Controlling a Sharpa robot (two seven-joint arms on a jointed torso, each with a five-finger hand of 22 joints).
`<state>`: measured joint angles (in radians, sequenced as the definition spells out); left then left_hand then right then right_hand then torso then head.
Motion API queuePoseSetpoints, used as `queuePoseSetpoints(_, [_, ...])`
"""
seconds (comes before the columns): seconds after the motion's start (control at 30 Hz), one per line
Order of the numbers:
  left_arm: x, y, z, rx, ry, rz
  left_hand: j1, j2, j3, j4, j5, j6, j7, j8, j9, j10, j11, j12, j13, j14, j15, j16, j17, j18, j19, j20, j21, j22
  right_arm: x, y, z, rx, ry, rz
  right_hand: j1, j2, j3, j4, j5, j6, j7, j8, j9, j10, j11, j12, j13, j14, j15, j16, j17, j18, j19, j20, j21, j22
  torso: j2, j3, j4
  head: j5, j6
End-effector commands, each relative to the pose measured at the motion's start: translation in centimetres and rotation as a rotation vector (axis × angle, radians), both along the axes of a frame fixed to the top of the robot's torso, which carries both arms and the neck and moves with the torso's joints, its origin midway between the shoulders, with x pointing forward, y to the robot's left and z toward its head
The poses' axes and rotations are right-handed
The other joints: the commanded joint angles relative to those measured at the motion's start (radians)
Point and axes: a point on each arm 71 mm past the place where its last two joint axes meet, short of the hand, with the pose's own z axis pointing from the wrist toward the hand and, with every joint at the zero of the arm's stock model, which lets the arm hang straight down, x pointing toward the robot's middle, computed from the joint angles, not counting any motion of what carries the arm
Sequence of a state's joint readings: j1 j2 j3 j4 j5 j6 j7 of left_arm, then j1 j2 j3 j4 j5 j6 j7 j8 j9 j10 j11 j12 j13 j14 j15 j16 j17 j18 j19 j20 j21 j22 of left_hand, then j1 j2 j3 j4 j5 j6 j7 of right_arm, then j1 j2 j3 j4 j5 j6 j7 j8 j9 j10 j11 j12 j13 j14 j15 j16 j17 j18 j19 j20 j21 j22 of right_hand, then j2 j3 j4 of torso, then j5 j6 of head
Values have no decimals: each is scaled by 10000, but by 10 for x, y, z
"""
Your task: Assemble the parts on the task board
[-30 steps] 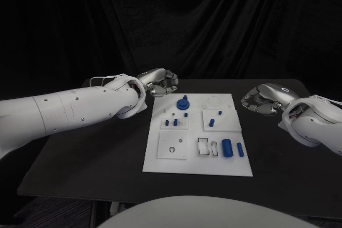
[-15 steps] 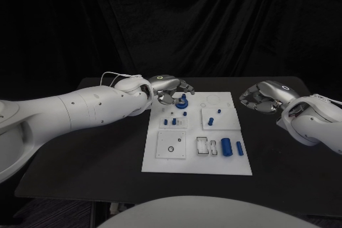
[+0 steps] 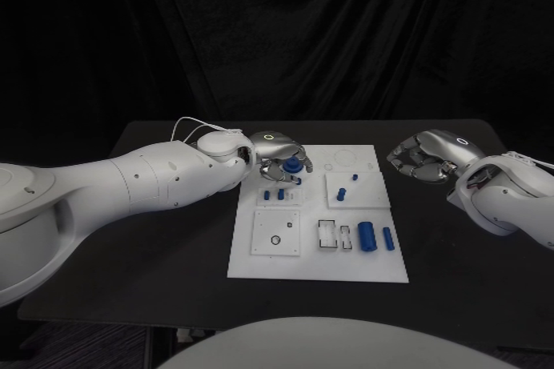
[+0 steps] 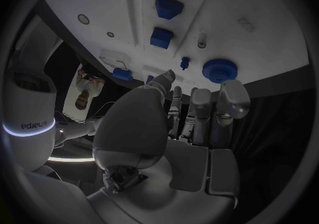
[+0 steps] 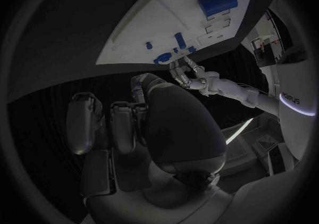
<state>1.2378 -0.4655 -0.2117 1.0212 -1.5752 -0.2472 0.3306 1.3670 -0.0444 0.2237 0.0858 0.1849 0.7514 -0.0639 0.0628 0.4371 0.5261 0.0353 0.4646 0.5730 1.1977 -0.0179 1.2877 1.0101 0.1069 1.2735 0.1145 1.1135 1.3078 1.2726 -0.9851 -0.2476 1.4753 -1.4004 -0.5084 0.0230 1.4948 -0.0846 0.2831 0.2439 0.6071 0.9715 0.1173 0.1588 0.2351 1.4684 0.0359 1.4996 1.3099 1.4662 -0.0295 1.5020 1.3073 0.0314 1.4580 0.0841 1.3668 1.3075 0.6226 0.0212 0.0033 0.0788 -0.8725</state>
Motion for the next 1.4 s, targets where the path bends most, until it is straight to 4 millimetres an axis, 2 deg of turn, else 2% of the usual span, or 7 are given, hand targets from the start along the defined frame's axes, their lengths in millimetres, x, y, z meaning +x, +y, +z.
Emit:
queuePoseSetpoints(0.03, [-1, -3, -3, 552, -129, -156, 150, -22, 9, -141, 82, 221, 100, 64, -117, 216, 18, 75, -65, 218, 20, 151, 166, -123, 190, -9, 185, 1378, 0, 1, 2, 79, -161, 63, 8, -61, 36, 13, -66, 45, 29, 45, 13, 97, 34, -19, 1841, 699, 43, -27, 1959, 186, -10, -1, 18, 1975, 58, -30, -43, 17, -2])
queuePoseSetpoints(0.1, [-1, -3, -4, 597, -121, -109, 144, -25, 8, -153, 79, 290, 157, 74, -147, 284, 41, 94, -79, 286, 28, 202, 229, -143, 270, -17, 284, 1408, 0, 2, 2, 78, -156, 71, 8, -61, 36, 13, -66, 45, 29, 45, 13, 97, 34, -19, 1841, 699, 43, -27, 1959, 186, -10, -1, 18, 1975, 70, -34, -53, 21, -2])
queuePoseSetpoints(0.17, [-1, -3, -4, 641, -104, -62, 192, -16, 65, -214, 223, 468, 234, 96, -204, 457, 42, 126, -121, 429, 40, 310, 359, -172, 401, -40, 436, 1452, 1, 2, 2, 76, -150, 79, 8, -61, 36, 13, -66, 45, 29, 45, 13, 97, 34, -19, 1841, 699, 43, -27, 1959, 186, -10, -1, 18, 1975, 82, -35, -56, 8, -2])
queuePoseSetpoints(0.47, [-1, -8, -5, 684, -72, -48, 319, -13, 263, -346, 517, 762, 344, 129, -250, 894, 9, 234, -138, 594, 41, 447, 513, -208, 548, -78, 618, 1500, 1, 3, 2, 71, -140, 89, 2, -65, 41, 16, -98, 40, 28, 45, 14, 98, 33, -18, 1841, 695, 42, -35, 1952, 185, -9, -1, 19, 1976, 94, -37, -106, 36, -2])
queuePoseSetpoints(0.53, [-1, -9, -5, 699, -48, -49, 334, -13, 302, -361, 548, 785, 358, 122, -259, 958, -5, 247, -137, 607, 33, 460, 525, -210, 557, -83, 630, 1503, 1, 3, 2, 70, -133, 100, 2, -65, 41, 16, -98, 40, 28, 45, 14, 98, 33, -18, 1841, 695, 42, -35, 1952, 185, -9, -1, 19, 1976, 84, -36, -81, 0, -2])
queuePoseSetpoints(0.67, [-1, -11, -7, 741, 5, -29, 363, -14, 380, -392, 629, 809, 389, 103, -277, 1099, -18, 278, -130, 616, 29, 475, 529, -213, 571, -92, 652, 1507, 1, 4, 2, 68, -118, 121, 2, -65, 41, 16, -98, 40, 28, 45, 14, 98, 33, -18, 1841, 695, 42, -35, 1952, 185, -9, -1, 19, 1976, 85, -31, -100, 15, -2])
queuePoseSetpoints(1.4, [-1, -11, -20, 948, 281, 301, 338, -8, 587, -412, 699, 959, 476, 117, -287, 1551, -22, 337, -121, 680, 45, 534, 575, -237, 644, -115, 777, 1537, 2, 6, 1, 14, 14, 126, -2, -59, 63, 21, -135, 25, 28, 43, 15, 86, 31, -28, 1830, 684, 42, -58, 1930, 190, -19, -1, 2, 1970, 88, -35, -78, -13, -2])
